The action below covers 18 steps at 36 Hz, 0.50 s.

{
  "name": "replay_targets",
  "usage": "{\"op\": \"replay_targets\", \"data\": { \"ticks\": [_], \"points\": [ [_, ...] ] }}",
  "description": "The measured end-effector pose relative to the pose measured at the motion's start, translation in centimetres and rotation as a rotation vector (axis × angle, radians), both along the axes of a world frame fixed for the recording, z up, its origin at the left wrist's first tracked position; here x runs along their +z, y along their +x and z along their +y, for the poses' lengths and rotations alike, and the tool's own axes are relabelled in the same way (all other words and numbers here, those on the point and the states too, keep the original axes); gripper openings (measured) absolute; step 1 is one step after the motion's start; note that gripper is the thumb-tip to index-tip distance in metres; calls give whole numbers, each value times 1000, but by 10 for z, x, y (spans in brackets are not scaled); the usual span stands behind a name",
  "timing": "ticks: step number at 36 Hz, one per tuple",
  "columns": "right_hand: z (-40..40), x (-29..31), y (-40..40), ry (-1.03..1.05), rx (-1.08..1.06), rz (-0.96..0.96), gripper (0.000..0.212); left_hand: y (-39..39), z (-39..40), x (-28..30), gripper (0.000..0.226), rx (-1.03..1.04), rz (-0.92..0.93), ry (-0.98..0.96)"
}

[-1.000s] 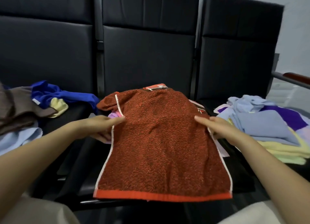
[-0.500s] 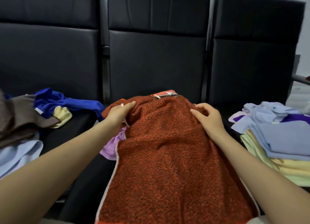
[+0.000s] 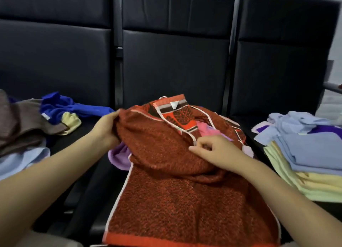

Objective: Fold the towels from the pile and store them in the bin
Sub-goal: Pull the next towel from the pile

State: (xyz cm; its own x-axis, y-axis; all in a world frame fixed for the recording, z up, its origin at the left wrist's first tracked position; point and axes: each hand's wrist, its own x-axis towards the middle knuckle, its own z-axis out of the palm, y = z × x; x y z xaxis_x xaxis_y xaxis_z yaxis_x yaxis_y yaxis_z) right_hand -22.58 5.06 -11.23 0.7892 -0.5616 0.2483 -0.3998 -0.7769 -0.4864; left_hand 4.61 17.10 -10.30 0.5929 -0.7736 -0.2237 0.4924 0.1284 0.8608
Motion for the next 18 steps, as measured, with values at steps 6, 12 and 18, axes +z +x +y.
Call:
{"op": "replay_targets", "data": {
  "ticks": [6,12,18],
  "points": [
    [12,8,13,-129,-165,-76,27,-8,-1,-14,32,-31,-88,139],
    [-2,9,42,-294,-125,-150,41,-7,4,-16,57,-107,-152,336],
    [-12,-6,54,-404,100,-168,35,-18,2,-22,21,-176,-260,401]
  ]
}}
